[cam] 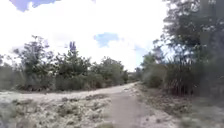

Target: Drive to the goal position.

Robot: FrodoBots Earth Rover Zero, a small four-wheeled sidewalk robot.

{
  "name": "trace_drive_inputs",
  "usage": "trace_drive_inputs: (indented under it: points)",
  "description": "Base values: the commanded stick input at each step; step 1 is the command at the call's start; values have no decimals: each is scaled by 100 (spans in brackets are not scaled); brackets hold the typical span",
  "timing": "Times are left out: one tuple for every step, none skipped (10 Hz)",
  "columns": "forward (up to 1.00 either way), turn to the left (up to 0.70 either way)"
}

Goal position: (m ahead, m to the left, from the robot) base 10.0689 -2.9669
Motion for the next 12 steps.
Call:
trace_drive_inputs:
  points:
    - [70,0]
    - [70,0]
    - [70,0]
    - [70,0]
    - [70,0]
    - [70,0]
    - [70,0]
    - [70,0]
    - [70,0]
    - [70,0]
    - [70,0]
    - [70,0]
